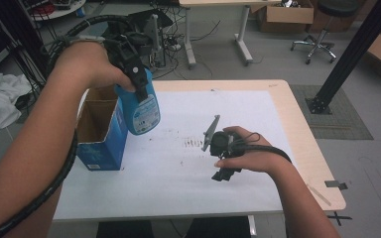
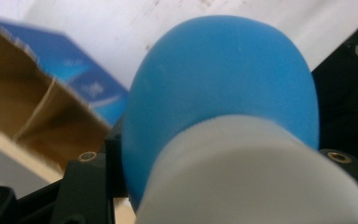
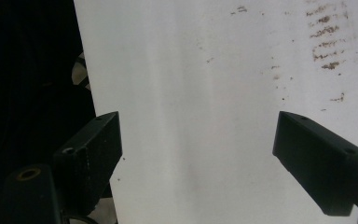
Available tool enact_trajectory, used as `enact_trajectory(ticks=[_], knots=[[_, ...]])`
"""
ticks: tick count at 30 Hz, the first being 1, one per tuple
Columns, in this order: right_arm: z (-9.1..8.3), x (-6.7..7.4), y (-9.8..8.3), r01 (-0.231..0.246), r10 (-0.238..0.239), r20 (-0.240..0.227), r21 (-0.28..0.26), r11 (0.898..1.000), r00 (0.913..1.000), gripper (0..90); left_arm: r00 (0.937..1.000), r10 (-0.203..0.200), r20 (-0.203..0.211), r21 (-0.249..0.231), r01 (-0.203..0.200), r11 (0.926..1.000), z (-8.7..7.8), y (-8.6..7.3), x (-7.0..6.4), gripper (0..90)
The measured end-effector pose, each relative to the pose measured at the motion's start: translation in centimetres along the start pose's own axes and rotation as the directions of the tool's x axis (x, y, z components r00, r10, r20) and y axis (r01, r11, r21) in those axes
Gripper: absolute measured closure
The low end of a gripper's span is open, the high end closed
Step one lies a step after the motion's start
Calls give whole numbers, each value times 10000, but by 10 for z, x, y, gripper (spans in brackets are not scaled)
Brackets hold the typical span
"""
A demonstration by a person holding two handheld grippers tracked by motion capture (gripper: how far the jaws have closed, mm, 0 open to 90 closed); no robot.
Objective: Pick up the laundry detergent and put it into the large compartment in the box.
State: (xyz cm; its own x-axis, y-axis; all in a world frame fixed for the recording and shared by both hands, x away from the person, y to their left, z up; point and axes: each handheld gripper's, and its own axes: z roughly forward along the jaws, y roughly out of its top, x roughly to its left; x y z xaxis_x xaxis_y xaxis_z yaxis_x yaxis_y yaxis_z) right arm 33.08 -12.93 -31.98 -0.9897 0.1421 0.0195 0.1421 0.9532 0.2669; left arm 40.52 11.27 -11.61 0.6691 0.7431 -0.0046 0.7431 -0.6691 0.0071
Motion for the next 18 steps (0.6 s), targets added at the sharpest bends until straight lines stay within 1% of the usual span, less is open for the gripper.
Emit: enact_trajectory(ticks=[1, 2, 3, 5, 8, 10, 15, 18], knots=[[0, 0, 0, 1, -1, -2, -13, 10000, 10000, 157, 9999, -141, -86, 107, 142, 9998, -2, -1, 2, 403], [1, 0, 0, 1, -1, -12, -22, 10000, 10000, 157, 9991, -390, -167, 83, 392, 9992, -3, -3, 4, 403], [1, 0, 0, 0, 0, 1, -27, 10000, 10000, 157, 9983, -545, -223, 109, 548, 9984, -5, -5, 7, 404], [1, 0, 0, 16, -16, 4, -21, 10000, 10000, 157, 9949, -978, -239, 69, 980, 9952, -9, -9, 12, 404], [1, 0, 1, 90, -90, -10, -39, 10000, 10000, 157, 9894, -1448, -139, 40, 1448, 9895, -16, -15, 18, 404], [0, 1, 3, 122, -122, -17, -36, 9999, 9999, 157, 9826, -1852, -126, -32, 1851, 9827, -21, -20, 22, 404], [-1, 1, 7, 271, -271, 11, -14, 9996, 9996, 157, 9665, -2554, -239, 14, 2555, 9668, -34, -29, 30, 404], [-1, 2, 10, 376, -376, 19, -9, 9993, 9993, 157, 9534, -3000, -335, -78, 2999, 9539, -42, -35, 37, 404]])
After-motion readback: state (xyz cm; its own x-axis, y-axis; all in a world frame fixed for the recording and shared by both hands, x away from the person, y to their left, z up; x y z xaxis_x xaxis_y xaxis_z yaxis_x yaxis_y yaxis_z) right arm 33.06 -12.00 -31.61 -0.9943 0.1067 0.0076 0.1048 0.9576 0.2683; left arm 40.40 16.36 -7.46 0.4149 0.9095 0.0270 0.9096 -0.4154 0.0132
